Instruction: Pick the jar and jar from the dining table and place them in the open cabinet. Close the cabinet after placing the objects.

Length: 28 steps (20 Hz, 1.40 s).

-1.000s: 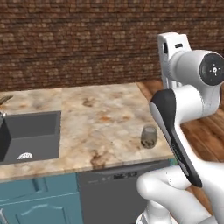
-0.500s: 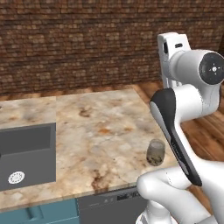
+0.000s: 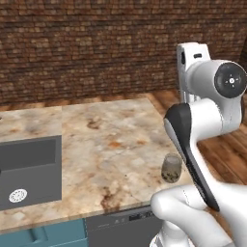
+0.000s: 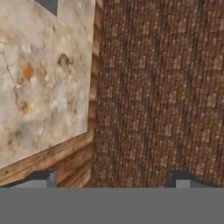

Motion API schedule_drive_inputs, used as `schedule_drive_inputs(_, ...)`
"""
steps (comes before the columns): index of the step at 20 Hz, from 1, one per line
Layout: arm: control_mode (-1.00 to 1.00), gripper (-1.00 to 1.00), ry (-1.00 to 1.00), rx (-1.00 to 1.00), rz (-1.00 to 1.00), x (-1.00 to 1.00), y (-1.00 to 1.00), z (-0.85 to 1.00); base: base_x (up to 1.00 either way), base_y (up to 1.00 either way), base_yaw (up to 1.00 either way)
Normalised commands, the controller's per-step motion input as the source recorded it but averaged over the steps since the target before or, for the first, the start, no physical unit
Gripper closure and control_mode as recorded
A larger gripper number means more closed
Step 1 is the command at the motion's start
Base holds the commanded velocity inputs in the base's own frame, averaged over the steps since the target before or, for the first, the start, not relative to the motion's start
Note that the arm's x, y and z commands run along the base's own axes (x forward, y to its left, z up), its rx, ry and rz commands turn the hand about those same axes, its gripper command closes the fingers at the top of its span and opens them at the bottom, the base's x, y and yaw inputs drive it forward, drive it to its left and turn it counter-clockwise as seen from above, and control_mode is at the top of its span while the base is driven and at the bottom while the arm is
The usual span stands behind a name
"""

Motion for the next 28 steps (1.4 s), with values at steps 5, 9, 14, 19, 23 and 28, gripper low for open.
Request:
schedule_drive_inputs(5,-1.00,-1.00,0.11,0.10,-0.24,-0.09,0.00,-0.34,0.00,0.00,0.00)
schedule_drive_inputs(9,-1.00,-1.00,0.10,0.12,-0.23,-0.04,0.00,-0.31,0.00,0.00,0.00)
schedule_drive_inputs(14,-1.00,-1.00,0.19,0.13,-0.12,-0.02,0.00,-0.28,0.00,0.00,0.00)
schedule_drive_inputs(19,-1.00,-1.00,0.17,0.15,-0.06,-0.07,0.00,-0.36,0.00,0.00,0.00)
schedule_drive_inputs(23,-1.00,-1.00,0.12,0.13,-0.06,-0.09,0.00,-0.38,0.00,0.00,0.00)
schedule_drive_inputs(28,-1.00,-1.00,0.03,0.08,-0.11,-0.28,-0.01,-0.45,0.00,0.00,0.00)
